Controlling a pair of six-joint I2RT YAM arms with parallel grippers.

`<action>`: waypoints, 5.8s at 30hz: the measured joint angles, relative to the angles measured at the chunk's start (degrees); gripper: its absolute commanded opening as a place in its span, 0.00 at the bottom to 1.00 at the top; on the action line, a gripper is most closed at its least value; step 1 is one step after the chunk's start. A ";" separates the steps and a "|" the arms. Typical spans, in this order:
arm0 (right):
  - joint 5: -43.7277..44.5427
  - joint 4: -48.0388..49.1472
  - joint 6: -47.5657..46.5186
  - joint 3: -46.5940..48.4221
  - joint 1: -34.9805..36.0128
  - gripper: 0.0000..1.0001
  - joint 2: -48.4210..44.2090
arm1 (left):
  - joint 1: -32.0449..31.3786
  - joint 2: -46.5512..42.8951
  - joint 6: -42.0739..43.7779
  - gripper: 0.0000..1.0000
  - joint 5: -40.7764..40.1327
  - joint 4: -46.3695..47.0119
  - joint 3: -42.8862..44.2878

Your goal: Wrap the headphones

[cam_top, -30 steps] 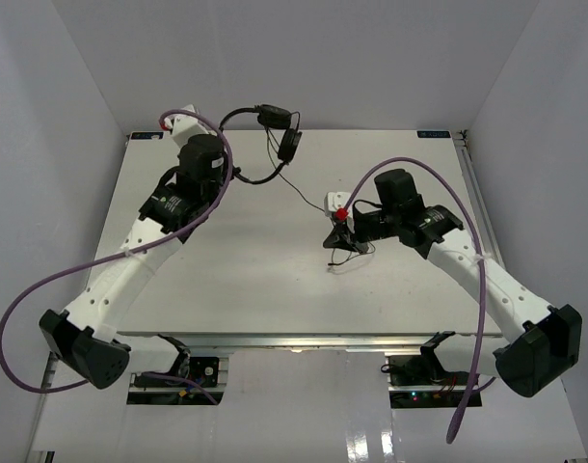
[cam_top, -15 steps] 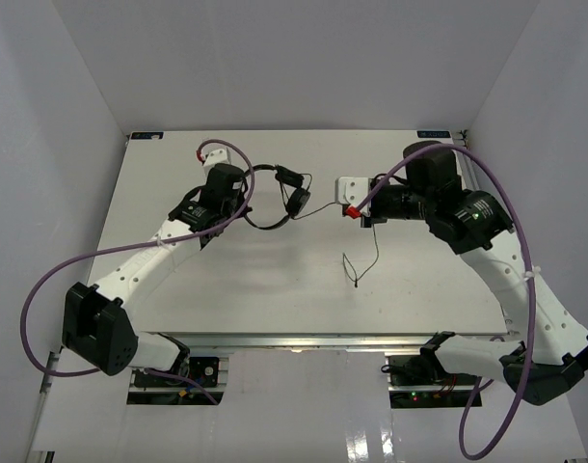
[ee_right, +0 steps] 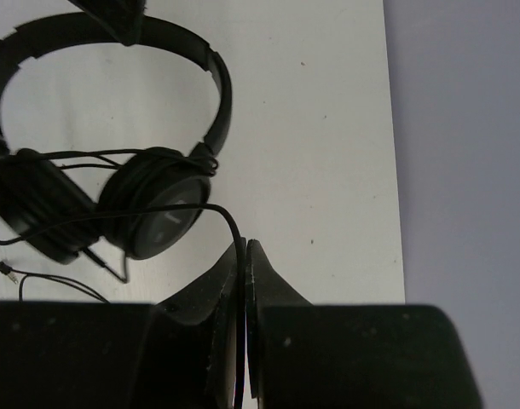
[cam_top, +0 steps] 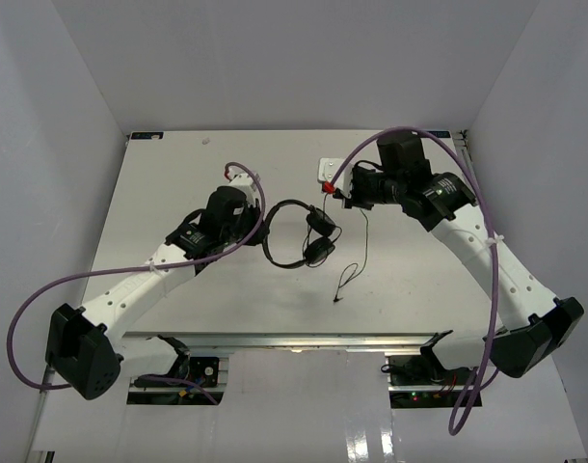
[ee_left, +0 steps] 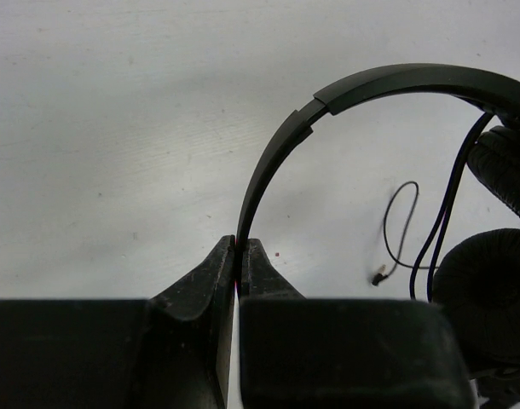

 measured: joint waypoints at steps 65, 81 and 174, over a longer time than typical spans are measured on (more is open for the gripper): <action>-21.67 -8.41 -3.02 6.90 -2.27 0.08 2.86 | -2.37 14.33 1.38 0.00 11.54 -0.96 3.99; -20.90 -6.93 -2.12 5.46 -1.65 0.08 2.59 | -2.37 15.56 1.85 0.00 13.13 -1.87 4.92; -35.33 52.31 59.79 -36.61 -14.88 0.33 6.69 | -2.37 -1.91 -3.33 0.00 26.45 10.40 3.77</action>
